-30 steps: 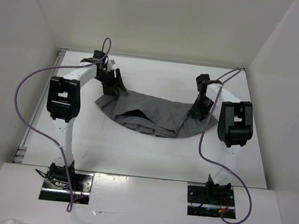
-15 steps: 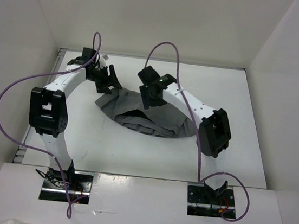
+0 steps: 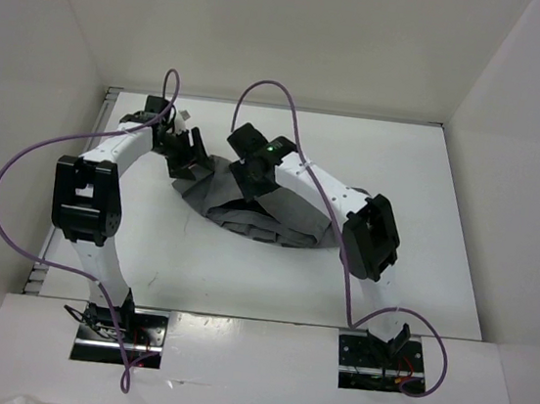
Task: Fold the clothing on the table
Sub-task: Fold the skirt
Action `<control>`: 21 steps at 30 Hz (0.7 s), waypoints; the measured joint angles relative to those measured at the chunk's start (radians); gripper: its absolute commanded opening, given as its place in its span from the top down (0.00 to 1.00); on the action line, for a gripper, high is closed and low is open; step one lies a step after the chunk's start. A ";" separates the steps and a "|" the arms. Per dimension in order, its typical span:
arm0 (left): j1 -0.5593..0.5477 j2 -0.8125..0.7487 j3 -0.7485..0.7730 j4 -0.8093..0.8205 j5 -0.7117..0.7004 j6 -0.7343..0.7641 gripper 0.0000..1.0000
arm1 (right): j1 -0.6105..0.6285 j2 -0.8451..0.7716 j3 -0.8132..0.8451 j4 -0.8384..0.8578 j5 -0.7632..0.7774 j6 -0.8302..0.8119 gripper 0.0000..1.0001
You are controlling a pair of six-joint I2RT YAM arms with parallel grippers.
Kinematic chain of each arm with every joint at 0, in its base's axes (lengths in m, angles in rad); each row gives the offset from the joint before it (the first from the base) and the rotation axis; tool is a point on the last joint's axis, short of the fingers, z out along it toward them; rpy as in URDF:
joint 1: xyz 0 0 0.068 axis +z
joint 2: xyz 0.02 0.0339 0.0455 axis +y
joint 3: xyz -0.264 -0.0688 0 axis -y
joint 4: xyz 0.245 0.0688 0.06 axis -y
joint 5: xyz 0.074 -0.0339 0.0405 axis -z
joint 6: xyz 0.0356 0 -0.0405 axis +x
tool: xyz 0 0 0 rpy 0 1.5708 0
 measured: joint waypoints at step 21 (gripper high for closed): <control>0.008 -0.013 -0.023 0.000 -0.007 0.001 0.27 | 0.027 0.090 -0.010 0.106 0.026 -0.083 1.00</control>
